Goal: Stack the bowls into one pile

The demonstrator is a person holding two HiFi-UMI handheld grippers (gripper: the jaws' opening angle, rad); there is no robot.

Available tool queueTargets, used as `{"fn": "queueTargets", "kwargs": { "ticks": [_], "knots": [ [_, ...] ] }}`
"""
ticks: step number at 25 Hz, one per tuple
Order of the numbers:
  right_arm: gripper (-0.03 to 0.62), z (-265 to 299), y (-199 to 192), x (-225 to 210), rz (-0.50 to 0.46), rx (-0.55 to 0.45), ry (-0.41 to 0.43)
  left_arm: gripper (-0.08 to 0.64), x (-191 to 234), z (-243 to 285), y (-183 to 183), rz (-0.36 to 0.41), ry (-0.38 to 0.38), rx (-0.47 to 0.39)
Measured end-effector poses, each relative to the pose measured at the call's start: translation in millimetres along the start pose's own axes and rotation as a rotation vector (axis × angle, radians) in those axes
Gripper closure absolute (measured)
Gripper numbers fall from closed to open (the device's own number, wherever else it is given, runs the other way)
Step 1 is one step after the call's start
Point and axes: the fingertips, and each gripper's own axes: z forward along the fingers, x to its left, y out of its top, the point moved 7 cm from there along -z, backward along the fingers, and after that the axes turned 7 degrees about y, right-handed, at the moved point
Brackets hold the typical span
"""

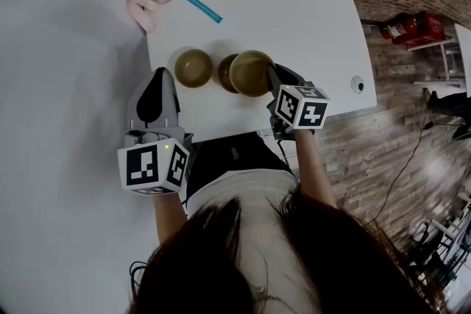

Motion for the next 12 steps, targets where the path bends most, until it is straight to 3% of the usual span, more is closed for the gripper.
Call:
{"fn": "queueTargets", "kwargs": {
  "ticks": [12],
  "knots": [
    [0.569,28.9,4.0,29.7,-0.042,0.027,0.061,0.560,30.9,-13.1,-1.0,-0.019,0.066,-0.020]
  ]
}}
